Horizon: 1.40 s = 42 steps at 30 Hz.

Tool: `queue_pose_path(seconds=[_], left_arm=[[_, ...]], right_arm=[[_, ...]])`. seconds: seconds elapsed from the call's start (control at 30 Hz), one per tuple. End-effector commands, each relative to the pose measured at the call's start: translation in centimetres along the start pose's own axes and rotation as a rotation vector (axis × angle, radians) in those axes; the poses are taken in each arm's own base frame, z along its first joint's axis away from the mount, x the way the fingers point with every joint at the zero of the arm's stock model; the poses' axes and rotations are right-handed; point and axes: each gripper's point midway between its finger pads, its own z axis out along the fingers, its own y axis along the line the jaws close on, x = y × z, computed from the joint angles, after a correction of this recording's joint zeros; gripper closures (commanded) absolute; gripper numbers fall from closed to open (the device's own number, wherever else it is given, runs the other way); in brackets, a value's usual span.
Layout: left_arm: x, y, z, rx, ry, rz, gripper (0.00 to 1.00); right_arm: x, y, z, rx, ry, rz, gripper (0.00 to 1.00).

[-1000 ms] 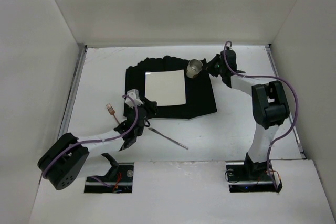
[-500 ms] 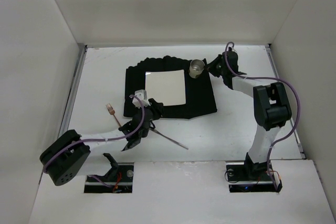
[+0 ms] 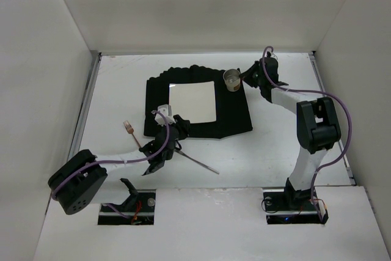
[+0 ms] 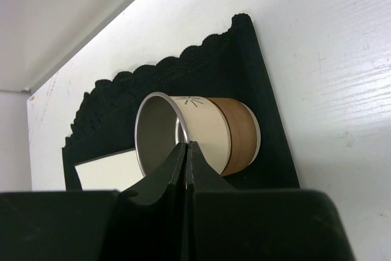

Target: Set the dinner table for one person

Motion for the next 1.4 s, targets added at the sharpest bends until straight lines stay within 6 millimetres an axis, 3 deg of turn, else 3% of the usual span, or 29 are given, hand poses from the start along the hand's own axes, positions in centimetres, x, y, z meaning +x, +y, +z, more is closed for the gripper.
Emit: queue_pose_path(seconds=[0.0, 0.3, 0.47, 0.67, 0.77, 0.9, 1.0, 1.23, 1.33, 1.37], left_arm=[[-1.9, -1.5, 0.4, 0.02, -0.061, -0.024, 0.61], [-1.8, -2.7, -0.1, 0.034, -0.046, 0.0, 0.61], [-1.5, -2.7, -0.1, 0.029, -0.044, 0.007, 0.61], [-1.8, -2.6, -0.1, 0.026, -0.044, 0.012, 0.61], [-1.8, -2.6, -0.3, 0.029, -0.037, 0.026, 0.6], [-1.5, -2.6, -1.0, 0.019, -0.014, 0.053, 0.55], [-1.0, -2.9, -2.3, 0.0, 0.032, 0.087, 0.51], [2.2, -4.1, -5.6, -0.089, 0.188, 0.149, 0.49], [4.1, -3.7, -6.6, -0.152, 0.258, 0.147, 0.49], [5.0, -3.5, -6.9, -0.178, 0.287, 0.142, 0.49]], right_arm=[[-0.9, 0.4, 0.2, -0.012, -0.032, -0.005, 0.93], [0.6, -1.7, 0.5, 0.008, 0.021, 0.072, 0.93], [-0.9, 0.7, 0.1, -0.139, -0.016, 0.147, 0.94], [-0.6, -0.1, 0.8, -0.133, -0.013, 0.162, 0.94], [-0.9, -0.5, 0.5, -0.106, -0.029, 0.145, 0.87], [-2.4, -1.0, -1.2, -0.045, -0.087, 0.087, 0.62], [-2.8, -1.0, -2.7, -0.033, -0.108, 0.053, 0.53], [-2.0, -1.9, -6.8, -0.016, -0.124, -0.015, 0.43], [-1.3, -2.8, -8.6, 0.03, -0.135, -0.043, 0.43], [-0.9, -3.1, -9.5, 0.048, -0.151, -0.05, 0.48]])
